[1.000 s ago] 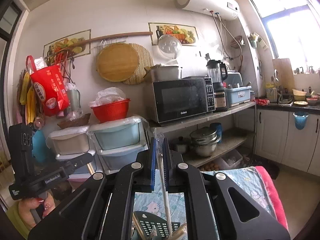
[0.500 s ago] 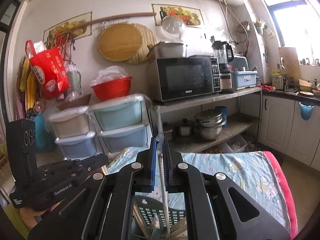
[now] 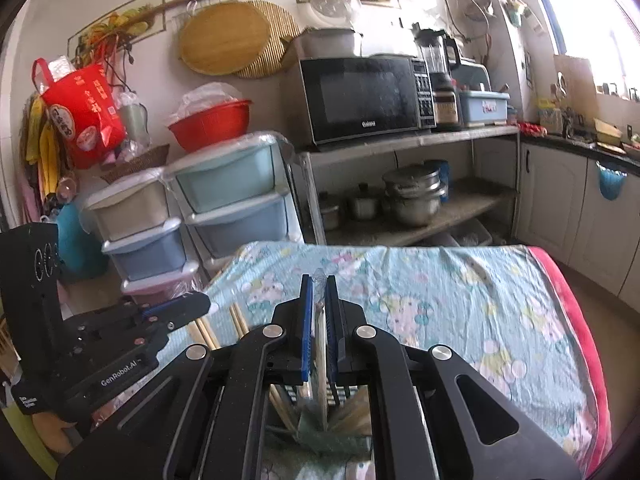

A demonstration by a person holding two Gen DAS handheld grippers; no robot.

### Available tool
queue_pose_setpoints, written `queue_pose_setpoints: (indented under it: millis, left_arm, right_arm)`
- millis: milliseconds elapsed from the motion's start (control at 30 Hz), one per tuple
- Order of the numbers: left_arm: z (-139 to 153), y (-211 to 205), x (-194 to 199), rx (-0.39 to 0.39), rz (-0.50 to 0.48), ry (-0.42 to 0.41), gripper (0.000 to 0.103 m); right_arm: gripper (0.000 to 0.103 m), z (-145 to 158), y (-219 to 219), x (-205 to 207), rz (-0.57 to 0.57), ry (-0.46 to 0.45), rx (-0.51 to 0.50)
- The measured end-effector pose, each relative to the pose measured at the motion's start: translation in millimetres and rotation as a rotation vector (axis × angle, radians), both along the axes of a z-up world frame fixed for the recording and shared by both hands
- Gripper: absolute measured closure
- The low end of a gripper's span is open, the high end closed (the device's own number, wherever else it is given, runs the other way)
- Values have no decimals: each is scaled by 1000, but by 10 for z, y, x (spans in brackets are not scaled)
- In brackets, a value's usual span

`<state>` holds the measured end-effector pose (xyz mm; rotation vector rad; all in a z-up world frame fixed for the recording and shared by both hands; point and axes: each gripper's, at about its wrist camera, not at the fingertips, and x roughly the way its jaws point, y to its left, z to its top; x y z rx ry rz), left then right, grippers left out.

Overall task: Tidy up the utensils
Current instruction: 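Lower the left tool's chopsticks into the basket while the right tool lowers its pair in, then open both tools and withdraw them from the basket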

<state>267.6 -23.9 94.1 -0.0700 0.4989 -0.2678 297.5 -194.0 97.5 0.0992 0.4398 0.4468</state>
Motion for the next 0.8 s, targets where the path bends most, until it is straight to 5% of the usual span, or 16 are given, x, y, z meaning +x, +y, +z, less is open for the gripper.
queue_pose_setpoints:
  millis: [300, 800]
  left_arm:
    - [-67, 74, -96, 4, 15, 66, 99]
    - [-100, 189, -338, -30, 27, 114, 55]
  right_arm:
    - [96, -91, -94, -92, -11, 46, -16]
    - [89, -110, -273, -325, -37, 63, -29]
